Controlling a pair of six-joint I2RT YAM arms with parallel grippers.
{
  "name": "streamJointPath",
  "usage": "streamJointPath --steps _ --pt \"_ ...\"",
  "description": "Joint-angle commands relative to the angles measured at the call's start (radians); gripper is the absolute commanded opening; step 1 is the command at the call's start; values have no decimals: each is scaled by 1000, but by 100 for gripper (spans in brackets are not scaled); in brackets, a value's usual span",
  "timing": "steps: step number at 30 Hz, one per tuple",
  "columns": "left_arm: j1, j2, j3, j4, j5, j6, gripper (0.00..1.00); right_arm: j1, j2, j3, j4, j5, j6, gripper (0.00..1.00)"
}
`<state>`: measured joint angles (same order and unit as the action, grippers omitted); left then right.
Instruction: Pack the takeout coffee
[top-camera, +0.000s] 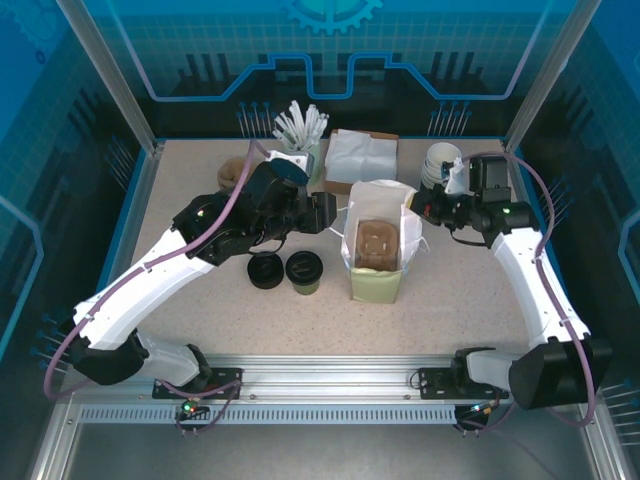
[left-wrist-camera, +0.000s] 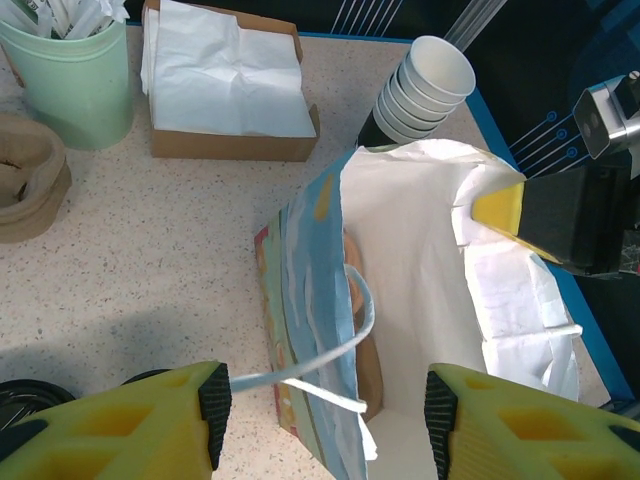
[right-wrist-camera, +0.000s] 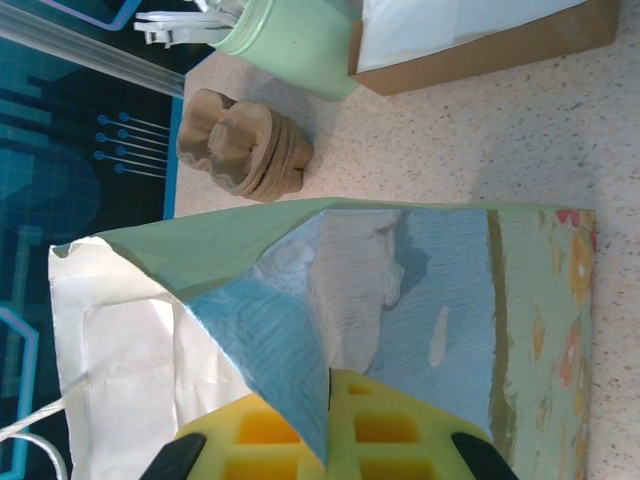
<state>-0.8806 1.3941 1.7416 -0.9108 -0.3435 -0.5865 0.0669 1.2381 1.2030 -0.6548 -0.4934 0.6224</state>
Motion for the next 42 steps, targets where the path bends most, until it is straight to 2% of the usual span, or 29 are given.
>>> streamJointPath --steps 1,5,9,14,19,26,34,42 --pt "6 -3 -15 -10 2 -22 56 -20 11 44 -26 38 -26 3" --pt "6 3 -9 -17 4 -31 57 -26 46 92 -51 32 -48 16" --pt "6 5 7 -36 5 -33 57 -47 67 207 -152 85 -76 44" --pt "6 -7 6 -49 -6 -28 57 -80 68 357 -243 204 -100 55" --pt "8 -21 -10 -47 -11 -20 57 -123 127 466 -310 323 -66 56" --pt "13 -23 -19 -47 -19 -5 58 -145 244 509 -271 464 13 55" --pt "18 -8 -17 -42 -38 -4 60 -156 383 549 -240 574 55 53" --pt "29 15 -17 -31 -28 19 61 -161 521 631 -239 594 53 50"
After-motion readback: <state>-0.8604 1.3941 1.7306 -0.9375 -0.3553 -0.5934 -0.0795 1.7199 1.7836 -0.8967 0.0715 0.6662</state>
